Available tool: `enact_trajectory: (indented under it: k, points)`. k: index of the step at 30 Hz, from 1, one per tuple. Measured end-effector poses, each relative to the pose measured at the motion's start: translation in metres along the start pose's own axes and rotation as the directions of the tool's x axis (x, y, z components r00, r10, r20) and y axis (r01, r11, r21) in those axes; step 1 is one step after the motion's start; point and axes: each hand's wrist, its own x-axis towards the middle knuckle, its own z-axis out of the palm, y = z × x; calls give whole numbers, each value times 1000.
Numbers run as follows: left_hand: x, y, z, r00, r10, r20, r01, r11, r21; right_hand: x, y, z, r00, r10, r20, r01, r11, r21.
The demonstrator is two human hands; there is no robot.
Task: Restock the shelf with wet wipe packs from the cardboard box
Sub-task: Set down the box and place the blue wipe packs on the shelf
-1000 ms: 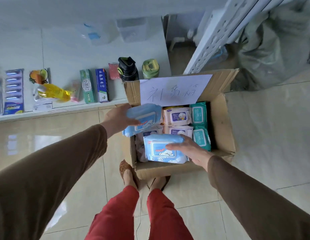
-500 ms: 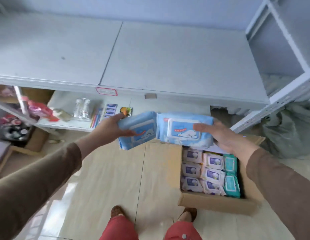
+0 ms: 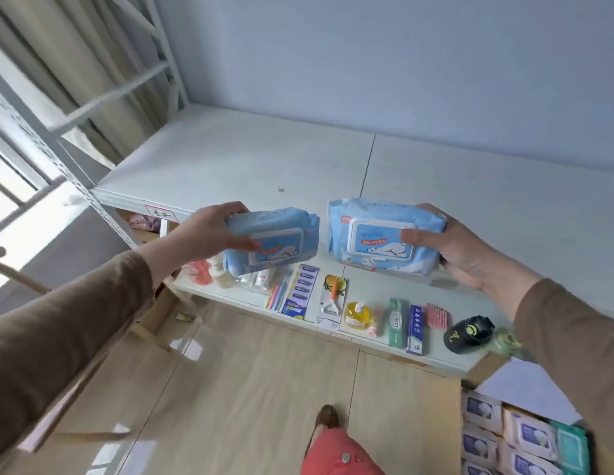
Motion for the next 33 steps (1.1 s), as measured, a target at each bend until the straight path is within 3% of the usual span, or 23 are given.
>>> enact_trajectory:
  k: [4,21,33]
  points:
    - [68,-26,-33,1000,9,-12,-8,999,48,69,-13,17,998,-34,-60,34,999,3]
    - [348,-145,-167,994,-36,-99,38,999,11,350,-68,85,999,-34,-37,32,998,-54]
    - [540,-192,-227,990,142,23,-139,985,-100,482,-71,181,993,8,-120,-12,999,-31]
